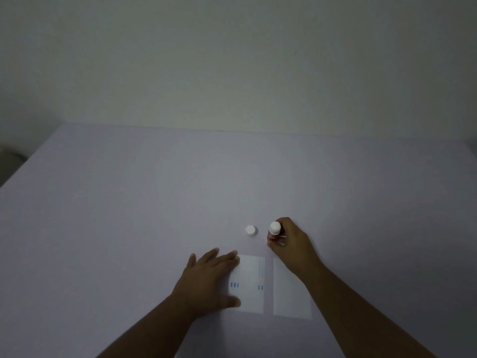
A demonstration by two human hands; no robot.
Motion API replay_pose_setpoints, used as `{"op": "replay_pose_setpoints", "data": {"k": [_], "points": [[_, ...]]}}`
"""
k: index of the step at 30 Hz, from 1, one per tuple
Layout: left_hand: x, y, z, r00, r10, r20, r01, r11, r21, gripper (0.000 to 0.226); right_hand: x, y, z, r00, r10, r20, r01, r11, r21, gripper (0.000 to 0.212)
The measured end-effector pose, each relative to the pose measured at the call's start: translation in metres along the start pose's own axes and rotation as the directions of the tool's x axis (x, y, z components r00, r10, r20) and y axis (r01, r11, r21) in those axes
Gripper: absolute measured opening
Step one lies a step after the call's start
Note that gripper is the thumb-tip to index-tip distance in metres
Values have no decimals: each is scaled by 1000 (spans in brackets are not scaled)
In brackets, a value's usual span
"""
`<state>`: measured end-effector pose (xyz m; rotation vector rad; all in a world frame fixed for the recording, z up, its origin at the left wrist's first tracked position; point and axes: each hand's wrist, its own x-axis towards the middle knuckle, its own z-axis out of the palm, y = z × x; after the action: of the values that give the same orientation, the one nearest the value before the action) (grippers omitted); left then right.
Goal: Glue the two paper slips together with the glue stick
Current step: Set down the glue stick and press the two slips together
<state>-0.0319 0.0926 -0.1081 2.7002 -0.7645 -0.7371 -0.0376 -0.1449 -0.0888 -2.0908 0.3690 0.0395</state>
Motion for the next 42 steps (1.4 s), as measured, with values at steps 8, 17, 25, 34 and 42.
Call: {"op": "replay_pose_setpoints", "data": {"k": [8,17,25,34,42], "points": [[2,-2,0,1000,4,-6,-4,1000,-6,97,-3,0,-1,1000,11,-2,-11,999,41,30],[2,-3,1,1000,4,-7,-4,1000,15,96,-14,-1,-7,948,159,-275,-148,987,62,37],[0,3,0,1000,-4,-3,4,1000,21,95,-103,3,36,994,-92,56,107,909,-403,8],[-5,10,3,990,-46,-132,34,995,-97,97,-116,14,49,857,-426,289,495,529,-689,30],[-39,23,18,866,-373,-334,95,778,-621,77,-115,16,50,854,-419,308,507,538,-673,33]]}}
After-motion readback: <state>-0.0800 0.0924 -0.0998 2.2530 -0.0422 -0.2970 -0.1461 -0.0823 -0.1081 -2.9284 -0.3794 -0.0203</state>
